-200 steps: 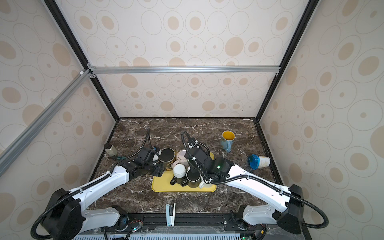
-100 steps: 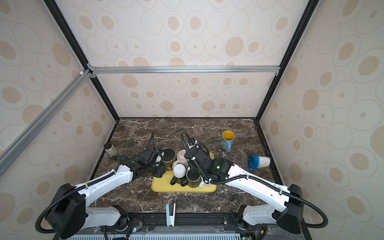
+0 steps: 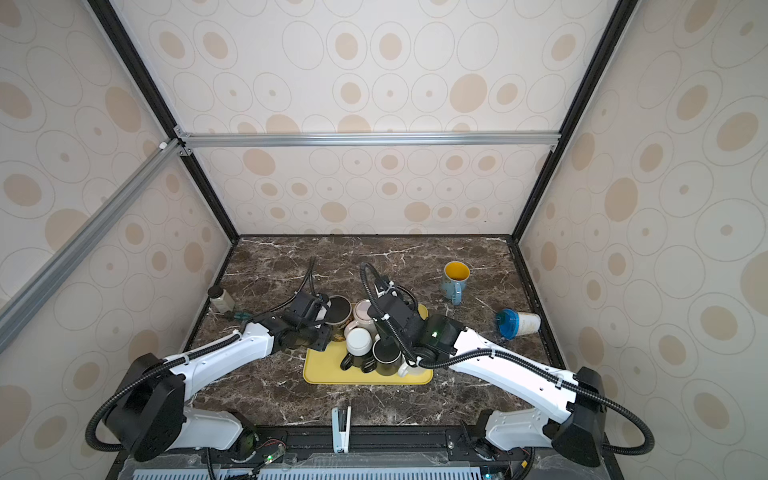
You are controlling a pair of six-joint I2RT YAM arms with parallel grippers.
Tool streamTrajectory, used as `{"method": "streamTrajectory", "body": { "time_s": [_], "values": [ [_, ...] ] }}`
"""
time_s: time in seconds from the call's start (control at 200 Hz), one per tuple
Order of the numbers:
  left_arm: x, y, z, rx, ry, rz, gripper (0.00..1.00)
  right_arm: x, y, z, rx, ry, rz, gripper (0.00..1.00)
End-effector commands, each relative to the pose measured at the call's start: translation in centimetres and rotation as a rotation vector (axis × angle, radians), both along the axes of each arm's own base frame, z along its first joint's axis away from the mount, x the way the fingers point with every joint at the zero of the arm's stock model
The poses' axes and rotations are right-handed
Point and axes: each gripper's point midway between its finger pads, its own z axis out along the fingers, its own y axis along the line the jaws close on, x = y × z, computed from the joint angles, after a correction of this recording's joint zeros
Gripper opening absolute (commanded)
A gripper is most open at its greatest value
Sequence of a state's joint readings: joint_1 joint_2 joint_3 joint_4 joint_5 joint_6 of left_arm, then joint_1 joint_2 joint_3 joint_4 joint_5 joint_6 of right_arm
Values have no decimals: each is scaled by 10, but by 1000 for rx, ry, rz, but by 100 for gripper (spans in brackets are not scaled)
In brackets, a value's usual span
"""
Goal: Turn the mug right side up
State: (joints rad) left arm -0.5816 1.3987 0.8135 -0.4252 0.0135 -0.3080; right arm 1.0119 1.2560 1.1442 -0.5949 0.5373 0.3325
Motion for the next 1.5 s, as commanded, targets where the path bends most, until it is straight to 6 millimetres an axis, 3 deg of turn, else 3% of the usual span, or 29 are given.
{"method": "streamTrajectory", "body": {
  "time_s": [0.0, 0.905, 1.28, 1.416, 1.496],
  "values": [
    [10, -6, 8, 9, -24, -14, 48, -2, -6, 0, 3, -17, -15, 44],
    [25, -8, 5, 40, -33, 15, 32, -2, -8, 0, -5, -36, -4, 44],
    [29, -10, 13, 48, -49, 12, 16, -3, -7, 3, 1, -37, 10, 43],
    [28, -5, 19, 64, -65, 19, 0, -4, -6, 3, 13, -31, 16, 43],
    [30, -2, 27, 67, -92, 29, 0, -5, -3, 3, 28, -26, 26, 43]
  ]
}}
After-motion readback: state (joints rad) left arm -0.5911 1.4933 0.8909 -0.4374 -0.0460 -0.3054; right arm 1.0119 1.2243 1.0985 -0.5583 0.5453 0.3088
